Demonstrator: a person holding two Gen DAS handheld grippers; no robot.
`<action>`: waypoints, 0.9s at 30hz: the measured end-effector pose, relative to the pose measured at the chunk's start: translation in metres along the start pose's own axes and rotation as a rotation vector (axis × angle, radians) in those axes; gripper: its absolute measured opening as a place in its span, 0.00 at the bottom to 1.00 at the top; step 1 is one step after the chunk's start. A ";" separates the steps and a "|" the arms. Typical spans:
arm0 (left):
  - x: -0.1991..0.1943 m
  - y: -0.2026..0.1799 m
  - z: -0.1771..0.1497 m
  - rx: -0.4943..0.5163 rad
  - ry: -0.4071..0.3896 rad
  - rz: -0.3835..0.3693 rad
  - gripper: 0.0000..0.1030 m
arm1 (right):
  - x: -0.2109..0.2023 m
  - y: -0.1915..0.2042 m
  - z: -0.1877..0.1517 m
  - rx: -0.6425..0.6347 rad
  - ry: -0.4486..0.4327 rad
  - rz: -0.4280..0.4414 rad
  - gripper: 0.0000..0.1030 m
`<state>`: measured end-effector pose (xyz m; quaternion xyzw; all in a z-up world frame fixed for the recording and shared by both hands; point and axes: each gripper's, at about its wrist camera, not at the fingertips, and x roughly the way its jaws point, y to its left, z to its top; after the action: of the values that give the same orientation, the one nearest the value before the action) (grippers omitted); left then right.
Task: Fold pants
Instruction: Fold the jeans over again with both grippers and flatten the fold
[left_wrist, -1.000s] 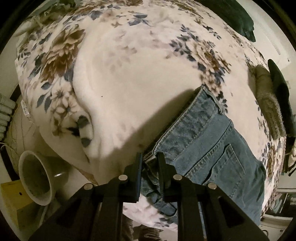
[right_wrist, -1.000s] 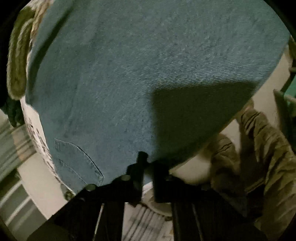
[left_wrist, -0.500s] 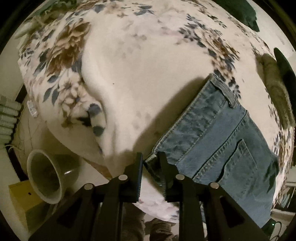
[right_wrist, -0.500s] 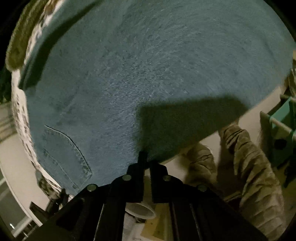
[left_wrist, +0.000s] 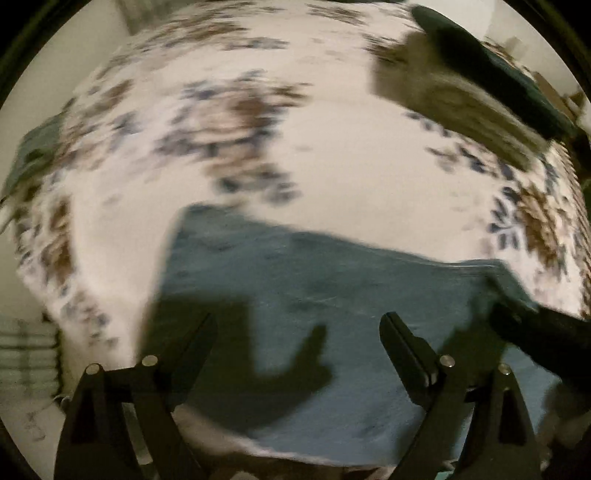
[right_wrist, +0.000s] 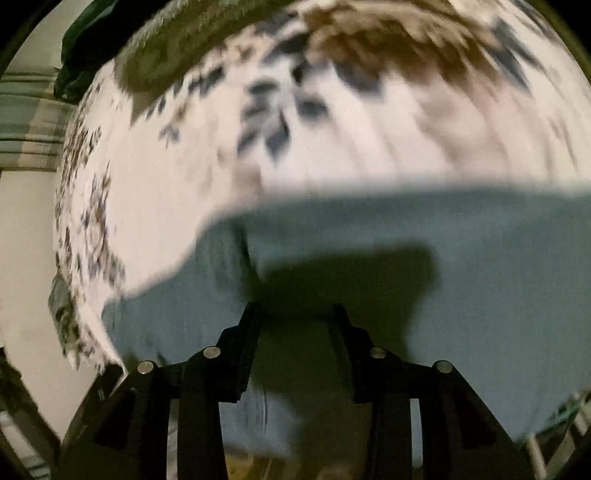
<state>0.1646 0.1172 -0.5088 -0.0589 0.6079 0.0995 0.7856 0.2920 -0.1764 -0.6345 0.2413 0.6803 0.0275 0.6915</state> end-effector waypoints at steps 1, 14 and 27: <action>0.006 -0.012 0.005 0.018 0.001 -0.003 0.88 | 0.004 -0.001 0.017 -0.001 -0.015 -0.014 0.33; 0.032 -0.096 0.032 0.133 0.063 -0.071 0.87 | -0.043 -0.065 0.033 0.121 -0.092 0.113 0.52; 0.022 -0.221 -0.051 0.329 0.207 -0.139 0.90 | -0.182 -0.351 -0.107 0.668 -0.377 0.006 0.79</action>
<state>0.1727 -0.1069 -0.5494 0.0184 0.6878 -0.0623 0.7229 0.0748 -0.5213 -0.5914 0.4562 0.5119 -0.2386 0.6877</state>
